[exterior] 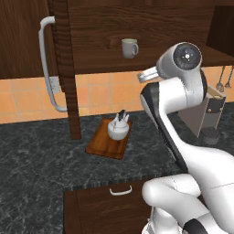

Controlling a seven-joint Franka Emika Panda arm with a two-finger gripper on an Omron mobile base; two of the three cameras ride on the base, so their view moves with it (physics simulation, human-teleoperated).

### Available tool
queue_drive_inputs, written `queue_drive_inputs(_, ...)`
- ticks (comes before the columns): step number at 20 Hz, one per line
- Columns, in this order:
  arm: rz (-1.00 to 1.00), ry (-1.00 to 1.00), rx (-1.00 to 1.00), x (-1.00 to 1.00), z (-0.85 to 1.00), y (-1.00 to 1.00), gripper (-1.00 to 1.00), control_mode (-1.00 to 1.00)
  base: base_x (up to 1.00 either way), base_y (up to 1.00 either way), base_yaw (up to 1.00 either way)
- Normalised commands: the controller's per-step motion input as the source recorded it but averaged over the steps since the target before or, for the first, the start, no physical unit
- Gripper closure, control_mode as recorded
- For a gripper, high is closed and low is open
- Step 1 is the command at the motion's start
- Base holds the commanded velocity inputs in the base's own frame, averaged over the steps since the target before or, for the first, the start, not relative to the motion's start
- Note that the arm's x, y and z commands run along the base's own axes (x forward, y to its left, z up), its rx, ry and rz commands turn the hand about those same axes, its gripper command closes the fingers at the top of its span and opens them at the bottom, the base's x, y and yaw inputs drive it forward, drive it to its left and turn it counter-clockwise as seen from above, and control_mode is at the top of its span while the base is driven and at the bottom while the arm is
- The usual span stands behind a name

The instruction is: Pick the kettle from the counter and place it on the tray. Then pick the mug from the cabinet and place it on the tray. Then close the cabinet doors.

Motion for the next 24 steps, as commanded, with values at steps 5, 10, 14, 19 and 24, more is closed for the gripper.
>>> queue_drive_inputs(5, 0.00, -0.14, 0.37, 0.36, 0.51, -0.09, -1.00, -1.00, 0.00, 0.00, 0.00)
queue_drive_inputs(10, -0.01, 0.02, 0.33, 0.44, 0.33, -0.02, -1.00, -1.00, 0.00, 0.00, 0.00)
queue_drive_inputs(14, 0.00, 0.05, 0.25, 0.44, 0.18, -0.05, -1.00, -1.00, 0.00, 0.00, 0.00)
queue_drive_inputs(19, 0.00, 0.00, 0.20, 0.41, 0.10, -0.18, -1.00, -1.00, 0.00, 0.00, 0.00)
queue_drive_inputs(24, 0.11, 0.03, 0.09, 0.35, -0.05, -0.06, -1.00, -1.00, 0.00, 0.00, 0.00)
